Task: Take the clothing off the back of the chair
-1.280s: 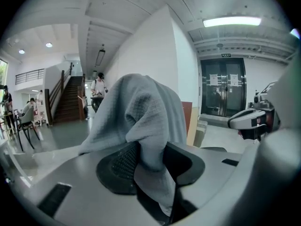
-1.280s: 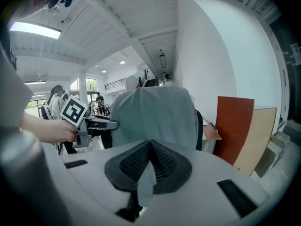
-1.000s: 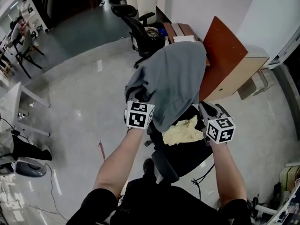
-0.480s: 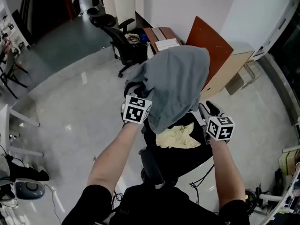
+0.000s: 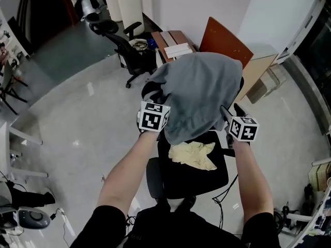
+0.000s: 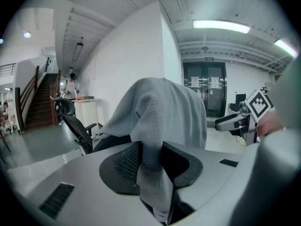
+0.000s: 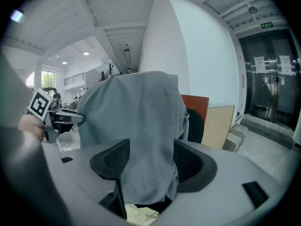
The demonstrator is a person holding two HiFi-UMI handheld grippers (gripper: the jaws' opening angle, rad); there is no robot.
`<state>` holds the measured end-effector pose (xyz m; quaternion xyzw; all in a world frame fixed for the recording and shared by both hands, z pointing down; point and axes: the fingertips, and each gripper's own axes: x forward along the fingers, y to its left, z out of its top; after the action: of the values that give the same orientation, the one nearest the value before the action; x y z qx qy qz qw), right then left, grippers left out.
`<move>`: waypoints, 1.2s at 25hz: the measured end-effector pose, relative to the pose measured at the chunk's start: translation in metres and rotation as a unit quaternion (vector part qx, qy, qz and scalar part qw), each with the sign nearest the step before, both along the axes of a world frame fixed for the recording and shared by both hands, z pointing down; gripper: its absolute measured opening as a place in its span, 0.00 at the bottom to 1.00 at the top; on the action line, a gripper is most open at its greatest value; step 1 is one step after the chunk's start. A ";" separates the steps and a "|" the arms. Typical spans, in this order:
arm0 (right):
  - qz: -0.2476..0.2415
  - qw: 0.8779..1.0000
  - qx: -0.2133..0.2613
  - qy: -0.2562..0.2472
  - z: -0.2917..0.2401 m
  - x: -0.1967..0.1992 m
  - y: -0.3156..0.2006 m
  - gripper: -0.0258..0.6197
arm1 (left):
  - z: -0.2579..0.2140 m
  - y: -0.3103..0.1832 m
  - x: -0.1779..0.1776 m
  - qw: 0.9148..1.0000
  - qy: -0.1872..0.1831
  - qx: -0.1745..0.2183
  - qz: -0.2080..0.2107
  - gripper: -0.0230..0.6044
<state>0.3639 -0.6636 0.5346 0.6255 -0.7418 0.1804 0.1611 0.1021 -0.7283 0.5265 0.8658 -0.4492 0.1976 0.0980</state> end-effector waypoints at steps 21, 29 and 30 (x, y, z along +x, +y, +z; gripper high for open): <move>-0.040 0.994 0.101 0.025 -0.041 -0.001 -0.012 0.07 | 0.000 0.054 0.015 0.999 0.028 0.022 0.029 0.06; -0.064 0.991 0.119 0.007 -0.066 -0.037 0.033 0.07 | -0.015 0.074 -0.003 0.998 0.052 0.034 0.029 0.07; -0.066 0.990 0.122 -0.007 -0.071 -0.044 0.038 0.07 | -0.019 0.079 -0.005 0.997 0.056 0.038 0.034 0.07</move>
<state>0.3203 -0.6258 0.4640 0.5892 -0.7989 0.0818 0.0893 0.0971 -0.6497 0.5076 0.8931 -0.4209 0.1354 0.0834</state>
